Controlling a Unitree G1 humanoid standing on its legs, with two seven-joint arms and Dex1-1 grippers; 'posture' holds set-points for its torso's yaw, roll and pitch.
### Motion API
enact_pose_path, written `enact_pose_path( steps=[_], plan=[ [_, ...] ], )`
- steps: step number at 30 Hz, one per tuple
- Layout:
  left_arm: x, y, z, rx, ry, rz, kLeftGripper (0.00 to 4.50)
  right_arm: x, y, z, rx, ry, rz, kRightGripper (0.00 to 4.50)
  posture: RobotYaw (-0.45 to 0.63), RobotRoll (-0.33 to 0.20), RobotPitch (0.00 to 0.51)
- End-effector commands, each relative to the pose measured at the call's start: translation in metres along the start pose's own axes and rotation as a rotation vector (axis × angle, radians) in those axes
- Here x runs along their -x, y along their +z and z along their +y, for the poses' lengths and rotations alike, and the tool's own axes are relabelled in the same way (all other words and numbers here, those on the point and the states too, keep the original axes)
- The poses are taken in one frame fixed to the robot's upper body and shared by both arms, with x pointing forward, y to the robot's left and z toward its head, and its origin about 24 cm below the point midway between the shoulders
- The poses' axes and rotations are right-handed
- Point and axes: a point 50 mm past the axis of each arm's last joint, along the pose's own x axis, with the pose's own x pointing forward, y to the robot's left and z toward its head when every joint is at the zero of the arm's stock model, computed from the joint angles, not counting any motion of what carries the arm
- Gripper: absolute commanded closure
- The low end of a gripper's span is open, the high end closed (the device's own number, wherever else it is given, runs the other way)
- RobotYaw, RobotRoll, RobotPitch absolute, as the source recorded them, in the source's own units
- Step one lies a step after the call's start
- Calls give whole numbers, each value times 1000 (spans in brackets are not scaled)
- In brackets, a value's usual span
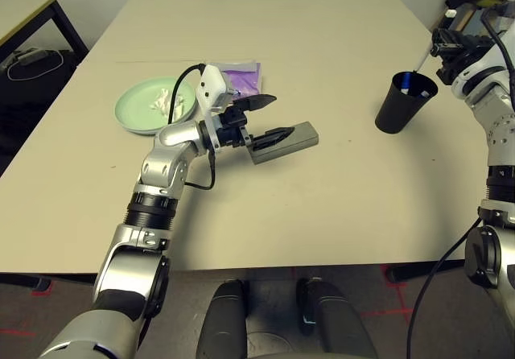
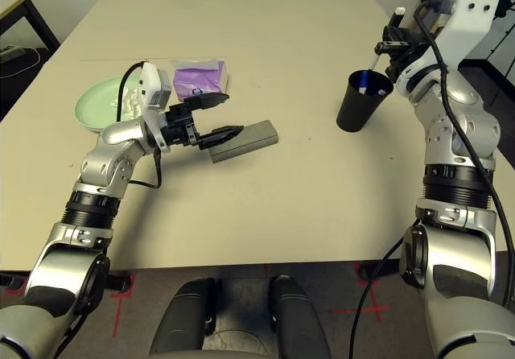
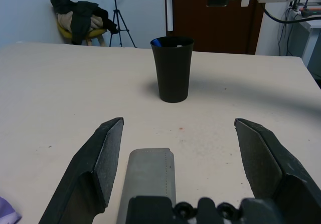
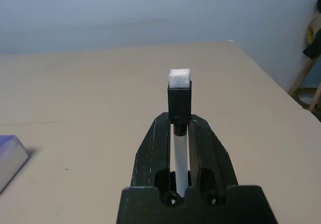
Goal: Organize and tidy the items on the table.
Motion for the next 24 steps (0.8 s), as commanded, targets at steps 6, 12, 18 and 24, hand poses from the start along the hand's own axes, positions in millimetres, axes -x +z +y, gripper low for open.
enact_pose_path(
  steps=[6, 12, 18, 24],
  plan=[
    [2, 0, 0, -1, -12, 1, 0, 3, -6, 8, 10, 7, 28, 4162, 115, 0, 79],
    [3, 0, 1, -5, -11, 3, 0, 5, -9, 9, 13, 14, 39, 4162, 115, 0, 79],
    [2, -1, 0, -4, -10, 6, 0, 5, -9, 12, 18, 27, 48, 1974, 110, 0, 79],
    [4, -2, 1, -3, -5, 10, 0, 5, -10, 14, 6, 36, 37, 42, 119, 0, 82]
  ],
)
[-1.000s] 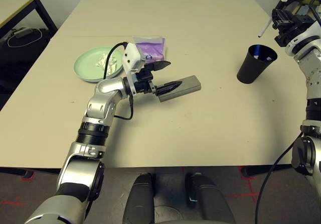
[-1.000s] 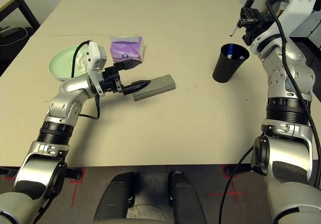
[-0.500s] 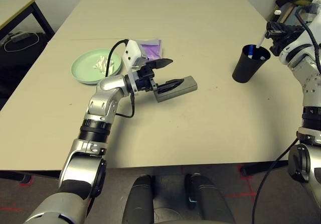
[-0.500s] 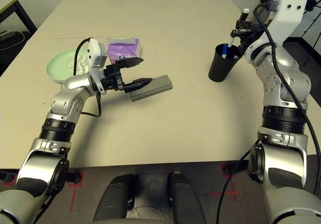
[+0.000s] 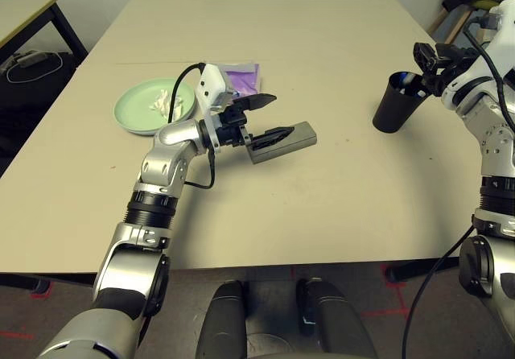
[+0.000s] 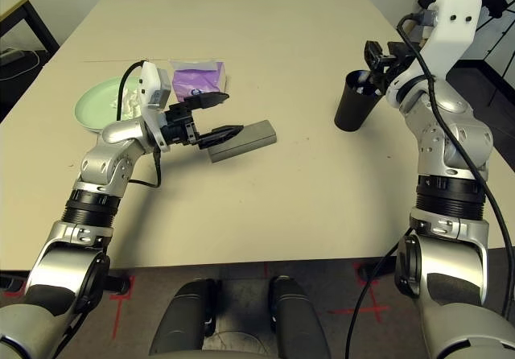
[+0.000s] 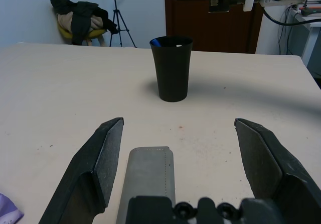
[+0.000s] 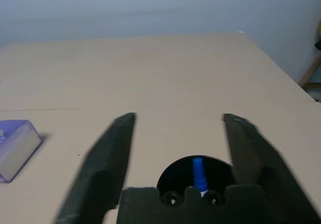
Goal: Organize and tidy the items on the table.
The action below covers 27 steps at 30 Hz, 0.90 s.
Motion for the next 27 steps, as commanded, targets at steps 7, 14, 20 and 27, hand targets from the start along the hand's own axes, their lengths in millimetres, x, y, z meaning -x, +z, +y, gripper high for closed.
enact_pose_path(
  steps=[7, 14, 20, 27],
  plan=[
    [9, -4, 1, -8, 67, -1, 0, 2, -10, 38, 111, 277, -232, 42, 137, 0, 83],
    [21, -1, 15, -15, 422, -85, 0, 18, -46, 49, 55, 355, -303, 42, 157, 0, 68],
    [44, -13, 28, 40, 747, -106, 0, 32, -74, 43, 24, 284, -213, 42, 169, 0, 73],
    [72, -21, 36, 86, 1027, -106, 0, 49, -91, 29, 35, 106, -170, 42, 168, 0, 81]
  ],
)
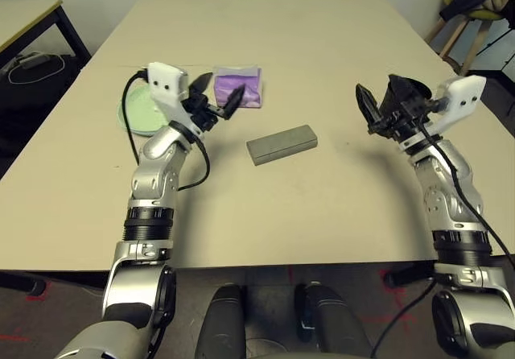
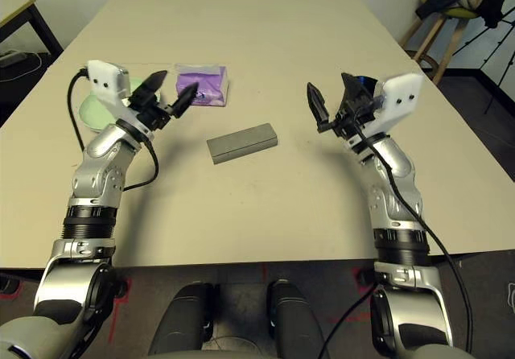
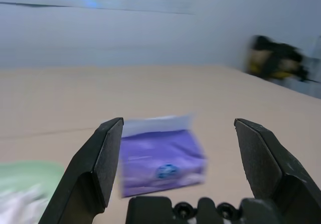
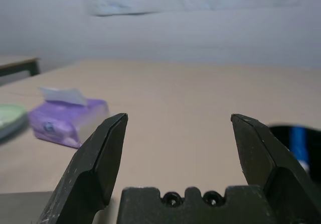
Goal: Organize and tidy the items on the table.
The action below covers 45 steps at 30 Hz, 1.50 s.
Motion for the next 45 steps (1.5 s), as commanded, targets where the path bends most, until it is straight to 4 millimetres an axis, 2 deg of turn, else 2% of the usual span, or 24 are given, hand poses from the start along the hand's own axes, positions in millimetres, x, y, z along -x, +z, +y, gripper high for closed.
enact_pose_path(
  steps=[1, 8, 14, 17, 23, 32, 45],
  plan=[
    [10, -9, 12, 21, 127, 21, 0, 11, -2, -8, 46, -95, 0, 42, 167, 0, 82],
    [37, -27, 33, -29, 271, 65, 0, 26, -10, -23, 98, -299, 17, 42, 156, 0, 76],
    [57, -36, 46, -37, 249, 101, 0, 33, -19, -31, 109, -338, 53, 42, 159, 0, 77],
    [59, -35, 53, -55, 268, 100, 0, 32, -22, -32, 87, -296, 46, 42, 167, 0, 77],
    [61, -32, 65, -85, 307, 99, 0, 37, -29, -42, 92, -339, 48, 42, 179, 0, 71],
    [67, -37, 65, -82, 230, 131, 0, 44, -33, -46, 96, -318, 54, 42, 168, 0, 74],
    [67, -35, 73, -99, 194, 154, 0, 41, -35, -37, 89, -325, 57, 42, 190, 0, 80]
  ],
)
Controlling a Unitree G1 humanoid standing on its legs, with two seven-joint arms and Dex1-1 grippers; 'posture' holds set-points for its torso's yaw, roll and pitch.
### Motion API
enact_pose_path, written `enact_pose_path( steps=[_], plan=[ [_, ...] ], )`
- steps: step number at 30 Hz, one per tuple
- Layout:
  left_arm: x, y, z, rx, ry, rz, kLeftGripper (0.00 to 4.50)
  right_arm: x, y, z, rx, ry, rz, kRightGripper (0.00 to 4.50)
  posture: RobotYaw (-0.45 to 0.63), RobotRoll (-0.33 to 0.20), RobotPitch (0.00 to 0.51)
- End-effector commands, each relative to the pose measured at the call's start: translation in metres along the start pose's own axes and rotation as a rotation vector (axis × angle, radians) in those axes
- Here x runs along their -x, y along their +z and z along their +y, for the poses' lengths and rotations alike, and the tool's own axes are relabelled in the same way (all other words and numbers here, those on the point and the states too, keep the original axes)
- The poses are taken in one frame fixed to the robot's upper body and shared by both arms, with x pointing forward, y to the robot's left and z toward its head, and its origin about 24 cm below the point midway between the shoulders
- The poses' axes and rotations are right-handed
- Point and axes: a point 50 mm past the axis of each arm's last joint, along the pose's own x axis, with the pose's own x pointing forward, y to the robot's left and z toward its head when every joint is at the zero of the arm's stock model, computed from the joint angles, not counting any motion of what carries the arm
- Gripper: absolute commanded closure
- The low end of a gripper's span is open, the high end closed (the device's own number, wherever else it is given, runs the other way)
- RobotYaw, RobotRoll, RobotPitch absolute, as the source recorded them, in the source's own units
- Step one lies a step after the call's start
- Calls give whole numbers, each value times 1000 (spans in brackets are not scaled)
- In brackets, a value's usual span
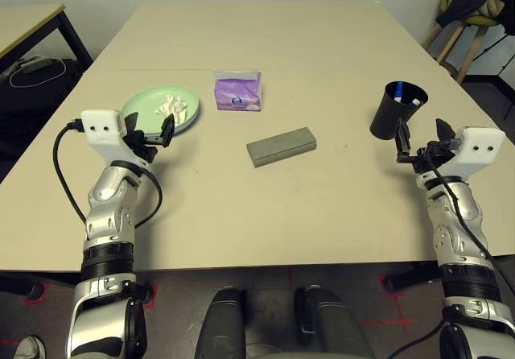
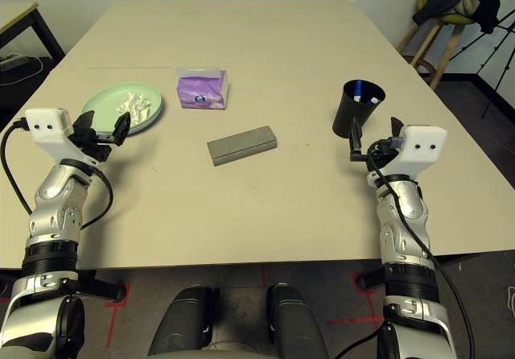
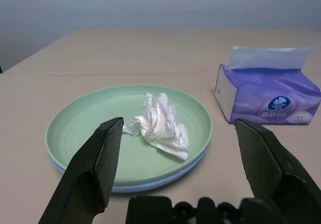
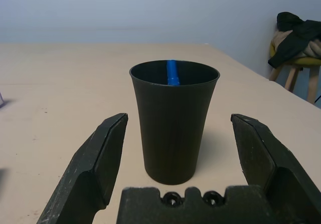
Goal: Organize and tidy the items on the table.
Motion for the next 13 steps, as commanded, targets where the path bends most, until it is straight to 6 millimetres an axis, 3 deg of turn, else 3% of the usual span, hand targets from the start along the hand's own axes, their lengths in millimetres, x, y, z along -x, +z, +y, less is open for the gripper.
enact_pose_path(
  steps=[1, 13],
  plan=[
    [0, -1, 3, -7, 2, 11, 0, 0, 3, 0, 1, -10, -2, 42, 190, 0, 80],
    [0, -1, -2, -1, -6, 6, 0, -4, 8, -3, 4, -10, -3, 42, 192, 0, 75]
  ],
)
